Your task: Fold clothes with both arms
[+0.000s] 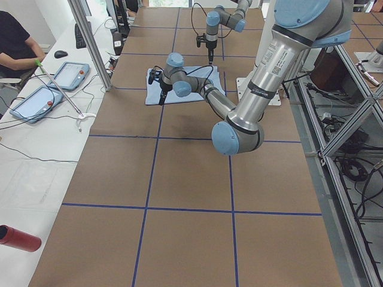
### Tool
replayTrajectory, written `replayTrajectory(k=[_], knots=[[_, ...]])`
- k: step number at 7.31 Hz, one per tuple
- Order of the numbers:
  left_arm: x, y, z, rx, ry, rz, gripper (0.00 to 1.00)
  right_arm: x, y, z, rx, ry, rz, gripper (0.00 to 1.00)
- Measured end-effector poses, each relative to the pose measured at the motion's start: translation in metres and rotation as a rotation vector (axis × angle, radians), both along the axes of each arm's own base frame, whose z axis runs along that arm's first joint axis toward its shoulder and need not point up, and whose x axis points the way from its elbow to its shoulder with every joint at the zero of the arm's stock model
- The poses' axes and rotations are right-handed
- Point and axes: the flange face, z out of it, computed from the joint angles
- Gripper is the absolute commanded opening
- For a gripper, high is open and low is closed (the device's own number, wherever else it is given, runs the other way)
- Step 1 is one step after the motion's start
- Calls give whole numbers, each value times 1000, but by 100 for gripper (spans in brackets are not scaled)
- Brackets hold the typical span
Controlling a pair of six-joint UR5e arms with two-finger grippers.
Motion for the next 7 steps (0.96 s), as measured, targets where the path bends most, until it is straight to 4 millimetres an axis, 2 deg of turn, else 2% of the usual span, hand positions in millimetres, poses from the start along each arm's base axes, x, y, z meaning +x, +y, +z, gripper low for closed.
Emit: replayTrajectory(k=[2,3,4,6,7], knots=[[0,3,-5,-8,20,19,99,-4,-39,-33,40,-42,42,100],[-1,4,-6,-6,25,22,99,-18,-67,-41,60,-39,53,100],[-1,5,-7,-3,26,25,99,-32,-104,-39,88,-26,56,100],[-2,5,-8,1,26,27,99,-45,-181,-17,157,17,42,100],[-2,4,-9,2,27,26,99,-54,-213,-13,177,46,24,100]])
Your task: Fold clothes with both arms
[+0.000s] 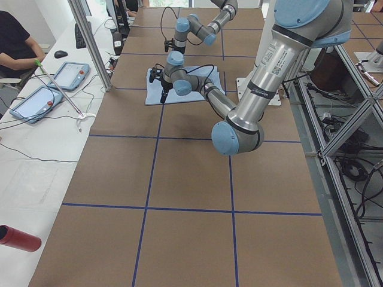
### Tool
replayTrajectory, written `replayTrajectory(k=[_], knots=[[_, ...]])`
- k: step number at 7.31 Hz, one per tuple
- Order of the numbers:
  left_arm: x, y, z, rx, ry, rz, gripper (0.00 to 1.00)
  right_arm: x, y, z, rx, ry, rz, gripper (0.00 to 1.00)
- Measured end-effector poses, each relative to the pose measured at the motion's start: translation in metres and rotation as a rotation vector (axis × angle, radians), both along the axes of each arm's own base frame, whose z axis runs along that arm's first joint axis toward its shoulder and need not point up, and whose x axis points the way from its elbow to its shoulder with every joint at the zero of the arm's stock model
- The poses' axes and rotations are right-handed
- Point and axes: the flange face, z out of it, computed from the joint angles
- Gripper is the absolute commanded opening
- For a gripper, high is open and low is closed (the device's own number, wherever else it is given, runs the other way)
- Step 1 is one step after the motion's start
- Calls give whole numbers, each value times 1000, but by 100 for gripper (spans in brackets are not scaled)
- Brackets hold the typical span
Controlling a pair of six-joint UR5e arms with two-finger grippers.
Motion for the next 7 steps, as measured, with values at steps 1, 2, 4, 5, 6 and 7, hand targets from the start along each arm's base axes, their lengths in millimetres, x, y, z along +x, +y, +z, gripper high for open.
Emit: replayTrajectory(k=[1,2,4,5,6,7], knots=[[-1,0,-2,2,2,-2,99,-13,-23,0,2,27,-15,100],[-3,-1,-3,4,5,-4,99,-22,-35,1,1,45,-28,100],[-5,-1,-7,9,10,-5,99,-28,-42,8,1,68,-51,100],[-6,0,-9,12,13,-6,99,-28,-45,12,1,78,-59,100],[-6,0,-11,14,15,-6,99,-26,-49,18,2,88,-69,100],[-6,0,-13,17,19,-6,99,-22,-55,25,2,98,-77,100]])
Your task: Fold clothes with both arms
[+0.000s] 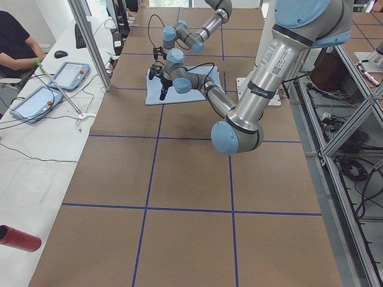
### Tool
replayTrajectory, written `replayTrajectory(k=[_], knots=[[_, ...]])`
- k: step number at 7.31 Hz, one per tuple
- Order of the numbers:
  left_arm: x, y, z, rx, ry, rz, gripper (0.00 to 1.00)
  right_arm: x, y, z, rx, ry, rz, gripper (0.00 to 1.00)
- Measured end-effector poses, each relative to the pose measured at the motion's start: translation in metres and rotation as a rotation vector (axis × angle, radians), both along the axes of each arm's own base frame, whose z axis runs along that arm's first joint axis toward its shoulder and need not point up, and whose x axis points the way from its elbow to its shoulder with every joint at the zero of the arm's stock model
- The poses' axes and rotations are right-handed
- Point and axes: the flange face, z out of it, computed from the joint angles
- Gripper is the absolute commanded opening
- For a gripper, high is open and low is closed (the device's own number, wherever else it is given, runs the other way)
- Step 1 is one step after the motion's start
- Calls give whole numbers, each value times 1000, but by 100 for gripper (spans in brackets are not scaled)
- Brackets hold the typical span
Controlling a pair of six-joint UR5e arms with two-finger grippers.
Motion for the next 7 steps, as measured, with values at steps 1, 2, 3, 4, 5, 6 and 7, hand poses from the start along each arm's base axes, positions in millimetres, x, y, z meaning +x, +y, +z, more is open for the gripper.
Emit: replayTrajectory(k=[1,2,3,4,5,6,7], knots=[[0,0,-3,3,4,-1,99,6,-6,5,-2,5,-4,100],[-1,1,-4,4,7,-1,99,14,-14,9,-4,8,-7,100],[0,1,-5,4,8,0,99,25,-23,16,-5,14,-14,100],[0,1,-8,6,11,0,99,35,-32,27,-10,26,-24,100],[1,1,-11,8,15,-1,99,42,-38,36,-13,37,-30,100],[1,1,-13,10,17,-1,99,47,-42,38,-14,38,-33,100],[1,1,-14,10,18,-1,99,51,-46,35,-16,29,-32,100]])
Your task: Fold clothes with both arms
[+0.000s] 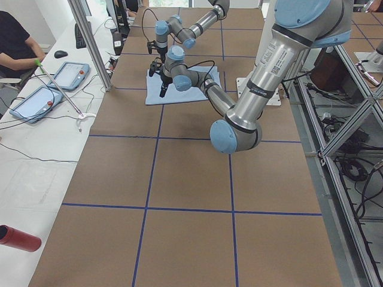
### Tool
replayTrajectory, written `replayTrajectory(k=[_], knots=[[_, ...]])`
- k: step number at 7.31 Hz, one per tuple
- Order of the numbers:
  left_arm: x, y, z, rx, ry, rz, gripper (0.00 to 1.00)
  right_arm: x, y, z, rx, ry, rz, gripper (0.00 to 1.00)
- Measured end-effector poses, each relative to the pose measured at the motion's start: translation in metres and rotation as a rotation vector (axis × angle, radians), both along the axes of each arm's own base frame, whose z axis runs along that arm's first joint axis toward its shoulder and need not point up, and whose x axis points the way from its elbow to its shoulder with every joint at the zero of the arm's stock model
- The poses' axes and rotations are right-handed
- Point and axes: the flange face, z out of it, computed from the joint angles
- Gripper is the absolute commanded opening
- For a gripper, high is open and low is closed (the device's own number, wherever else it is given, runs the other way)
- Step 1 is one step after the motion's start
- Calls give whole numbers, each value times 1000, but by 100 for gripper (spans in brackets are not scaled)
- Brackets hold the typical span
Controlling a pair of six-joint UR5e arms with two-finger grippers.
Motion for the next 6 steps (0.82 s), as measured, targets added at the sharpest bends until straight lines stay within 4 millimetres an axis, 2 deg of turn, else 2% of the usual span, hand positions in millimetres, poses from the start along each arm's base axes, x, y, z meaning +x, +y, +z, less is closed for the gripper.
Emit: replayTrajectory(k=[2,4,5,6], knots=[[-3,1,-1,-25,16,2,100,9,-3,-23,1,-55,-4,100],[-5,15,-4,-189,101,-11,100,24,13,-51,-3,-148,-8,100],[1,34,-7,-304,153,-26,100,36,31,-57,-11,-194,-12,100],[15,64,-10,-423,197,-33,100,49,49,-60,-18,-235,-26,100]])
